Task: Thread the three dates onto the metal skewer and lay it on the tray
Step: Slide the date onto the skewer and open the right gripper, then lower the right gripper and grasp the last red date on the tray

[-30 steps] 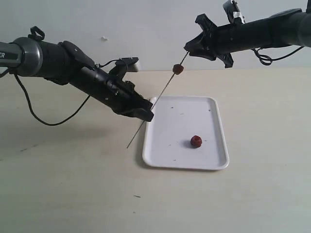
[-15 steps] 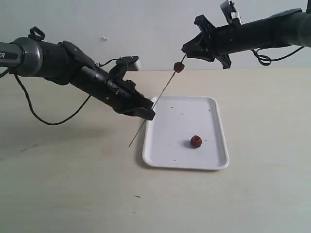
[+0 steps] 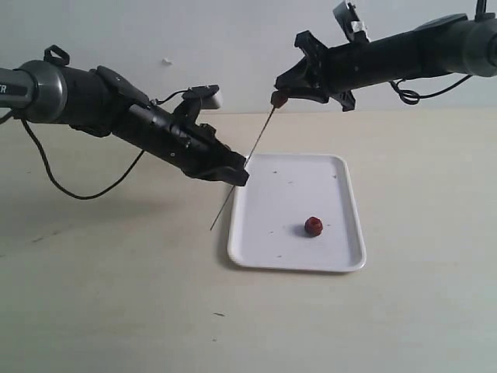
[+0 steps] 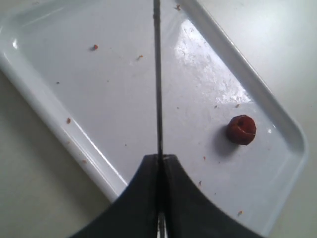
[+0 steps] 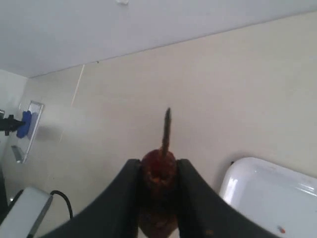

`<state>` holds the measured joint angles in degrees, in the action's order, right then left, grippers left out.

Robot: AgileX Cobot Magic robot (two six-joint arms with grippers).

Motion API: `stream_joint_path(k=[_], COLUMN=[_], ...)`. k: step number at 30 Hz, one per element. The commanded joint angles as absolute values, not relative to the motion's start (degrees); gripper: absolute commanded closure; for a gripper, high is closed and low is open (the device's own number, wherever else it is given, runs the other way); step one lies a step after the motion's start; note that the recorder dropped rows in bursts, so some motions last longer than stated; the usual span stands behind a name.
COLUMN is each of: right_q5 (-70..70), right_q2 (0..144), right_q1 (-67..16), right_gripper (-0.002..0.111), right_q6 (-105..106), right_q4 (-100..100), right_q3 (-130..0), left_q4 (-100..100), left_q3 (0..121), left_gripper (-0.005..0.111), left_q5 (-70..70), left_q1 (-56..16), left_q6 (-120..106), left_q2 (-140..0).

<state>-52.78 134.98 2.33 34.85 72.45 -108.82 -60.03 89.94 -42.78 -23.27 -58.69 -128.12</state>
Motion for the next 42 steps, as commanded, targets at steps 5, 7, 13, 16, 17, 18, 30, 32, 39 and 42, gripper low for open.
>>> stream_joint_path(k=[5, 7, 13, 16, 17, 18, 30, 32, 39, 42], right_q5=[-54.11, -54.55, -56.23, -56.5, -56.5, -56.5, -57.33, -59.21, -69.96, -69.96], right_q2=[134.69, 134.69, 134.69, 134.69, 134.57, 134.44, 127.84, 125.95, 123.24, 123.24], right_q1=[1.36, 1.36, 1.36, 1.48, 1.74, 1.91, 5.49, 5.78, 1.36, -2.26], right_gripper=[0.084, 0.084, 0.084, 0.08, 0.075, 0.069, 0.035, 0.035, 0.036, 0.038], right_q6=[35.85, 35.85, 35.85, 35.85, 35.94, 36.22, 38.48, 39.06, 48.44, 49.44], right_q4=[68.61, 68.28, 66.83, 66.83, 66.83, 66.83, 53.62, 47.8, 28.6, 22.47], right_q3=[-109.22, -109.22, -109.22, -109.22, -109.22, -109.22, -109.22, -109.22, -108.52, -105.87], left_q4=[-63.77, -64.24, -67.11, -66.73, -66.27, -65.93, -65.13, -65.39, -65.7, -65.34], left_q3=[90.13, 90.13, 90.13, 90.13, 90.13, 90.13, 90.13, 90.13, 90.13, 90.13], left_gripper=[0.107, 0.107, 0.107, 0.107, 0.107, 0.107, 0.107, 0.107, 0.107, 0.107], left_q5=[-42.73, -42.73, -43.34, -43.56, -43.56, -43.56, -43.56, -43.56, -43.78, -45.52], left_q1=[-23.59, -23.59, -23.59, -23.59, -23.59, -23.59, -21.04, -19.98, -17.64, -17.22], left_q6=[-61.54, -62.33, -64.53, -64.51, -64.51, -64.41, -64.13, -64.01, -64.01, -64.01], left_q2=[-127.68, -127.68, -127.68, -127.68, -127.68, -127.68, -127.68, -127.68, -127.01, -126.8])
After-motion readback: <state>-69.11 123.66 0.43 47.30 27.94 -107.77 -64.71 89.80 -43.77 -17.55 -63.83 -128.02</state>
